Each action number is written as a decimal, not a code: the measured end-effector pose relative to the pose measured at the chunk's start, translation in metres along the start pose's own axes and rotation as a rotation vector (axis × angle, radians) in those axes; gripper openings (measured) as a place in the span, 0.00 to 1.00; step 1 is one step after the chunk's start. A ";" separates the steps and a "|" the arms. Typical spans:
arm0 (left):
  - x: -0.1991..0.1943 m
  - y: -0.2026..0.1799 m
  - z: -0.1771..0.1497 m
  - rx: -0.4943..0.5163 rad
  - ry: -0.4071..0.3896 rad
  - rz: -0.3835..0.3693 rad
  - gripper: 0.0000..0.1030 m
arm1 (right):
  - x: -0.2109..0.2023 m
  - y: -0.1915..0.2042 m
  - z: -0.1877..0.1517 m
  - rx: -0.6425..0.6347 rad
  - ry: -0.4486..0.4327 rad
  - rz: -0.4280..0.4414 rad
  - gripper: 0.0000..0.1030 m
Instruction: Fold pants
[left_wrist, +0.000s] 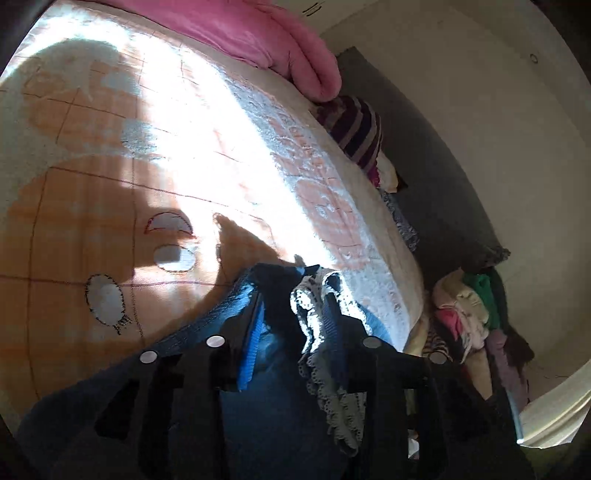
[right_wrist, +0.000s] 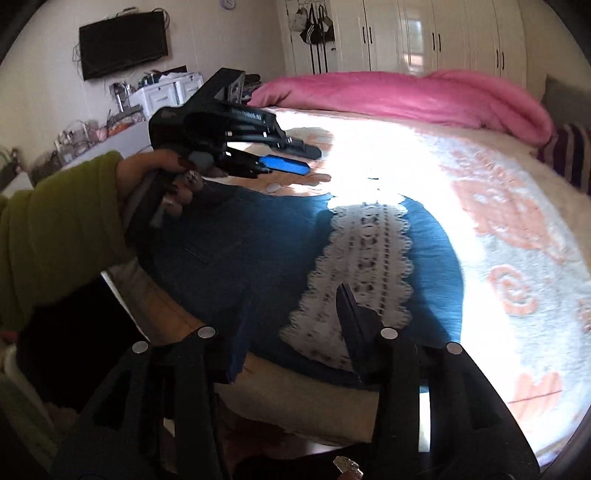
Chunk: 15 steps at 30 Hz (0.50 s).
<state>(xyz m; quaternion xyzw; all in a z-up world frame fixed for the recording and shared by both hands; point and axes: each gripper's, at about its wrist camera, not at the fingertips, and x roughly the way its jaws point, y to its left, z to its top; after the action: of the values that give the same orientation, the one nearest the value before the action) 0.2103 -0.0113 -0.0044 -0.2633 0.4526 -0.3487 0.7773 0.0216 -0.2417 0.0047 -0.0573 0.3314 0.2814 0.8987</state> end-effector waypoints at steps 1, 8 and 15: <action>0.003 -0.007 0.000 0.015 0.008 -0.012 0.45 | -0.001 0.002 -0.002 -0.032 0.002 -0.022 0.37; 0.044 -0.032 -0.010 -0.024 0.076 -0.081 0.62 | 0.028 0.028 -0.013 -0.245 0.128 -0.145 0.54; 0.074 -0.027 -0.009 -0.027 0.126 -0.058 0.61 | 0.039 0.006 -0.010 -0.128 0.162 -0.177 0.37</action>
<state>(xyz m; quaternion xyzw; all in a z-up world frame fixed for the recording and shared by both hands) 0.2198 -0.0867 -0.0273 -0.2643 0.4976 -0.3808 0.7331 0.0369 -0.2216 -0.0274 -0.1657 0.3779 0.2162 0.8849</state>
